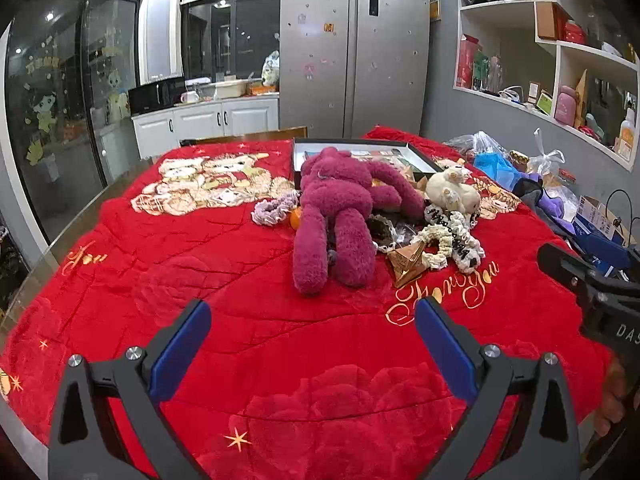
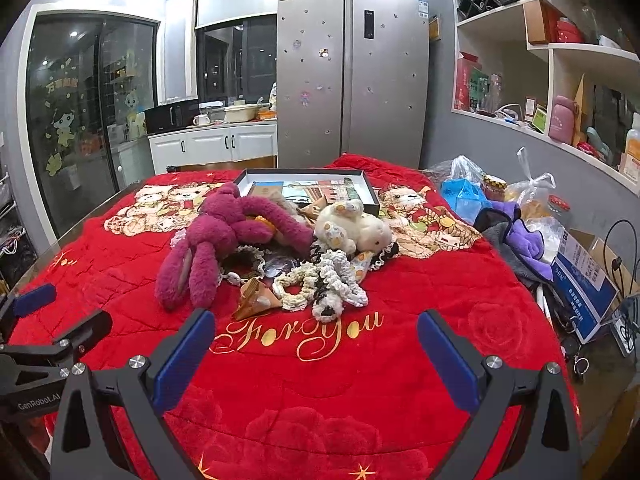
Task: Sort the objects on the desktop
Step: 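Reach both grippers toward the magenta bear and cream lamb plush toys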
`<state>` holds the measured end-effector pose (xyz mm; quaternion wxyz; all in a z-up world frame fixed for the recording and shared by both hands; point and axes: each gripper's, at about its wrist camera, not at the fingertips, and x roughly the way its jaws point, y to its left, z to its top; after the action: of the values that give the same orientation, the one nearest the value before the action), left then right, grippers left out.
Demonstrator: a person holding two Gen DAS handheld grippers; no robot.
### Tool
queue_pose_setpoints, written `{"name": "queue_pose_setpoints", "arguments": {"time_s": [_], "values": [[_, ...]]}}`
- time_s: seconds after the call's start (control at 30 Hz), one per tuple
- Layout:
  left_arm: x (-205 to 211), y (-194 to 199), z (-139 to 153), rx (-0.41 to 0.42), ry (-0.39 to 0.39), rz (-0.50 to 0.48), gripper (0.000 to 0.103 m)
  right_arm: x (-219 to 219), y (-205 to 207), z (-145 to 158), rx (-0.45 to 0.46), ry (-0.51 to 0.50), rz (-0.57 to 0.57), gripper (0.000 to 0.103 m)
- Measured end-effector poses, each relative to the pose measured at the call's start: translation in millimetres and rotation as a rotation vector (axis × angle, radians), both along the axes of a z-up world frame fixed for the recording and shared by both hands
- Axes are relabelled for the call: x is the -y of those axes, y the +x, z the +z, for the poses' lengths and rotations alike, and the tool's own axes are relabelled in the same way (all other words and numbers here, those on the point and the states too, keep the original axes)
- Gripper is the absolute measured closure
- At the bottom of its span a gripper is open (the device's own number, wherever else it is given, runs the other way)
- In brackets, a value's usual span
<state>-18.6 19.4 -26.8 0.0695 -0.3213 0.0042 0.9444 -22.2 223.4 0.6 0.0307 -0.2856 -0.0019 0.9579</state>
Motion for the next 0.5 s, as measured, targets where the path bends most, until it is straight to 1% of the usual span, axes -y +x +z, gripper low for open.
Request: {"name": "queue_pose_setpoints", "arguments": {"time_s": [0.17, 0.27, 0.5], "values": [[-4, -16, -6, 0.029, -0.008, -0.028, 0.000, -7, -10, -6, 0.026, -0.028, -0.018, 0.000], [-8, -27, -7, 0.036, -0.020, -0.040, 0.000, -10, -19, -10, 0.050, -0.040, -0.004, 0.000], [-19, -70, -2, 0.054, -0.022, -0.070, 0.000, -9, -51, 4, 0.061, -0.013, -0.013, 0.000]]}}
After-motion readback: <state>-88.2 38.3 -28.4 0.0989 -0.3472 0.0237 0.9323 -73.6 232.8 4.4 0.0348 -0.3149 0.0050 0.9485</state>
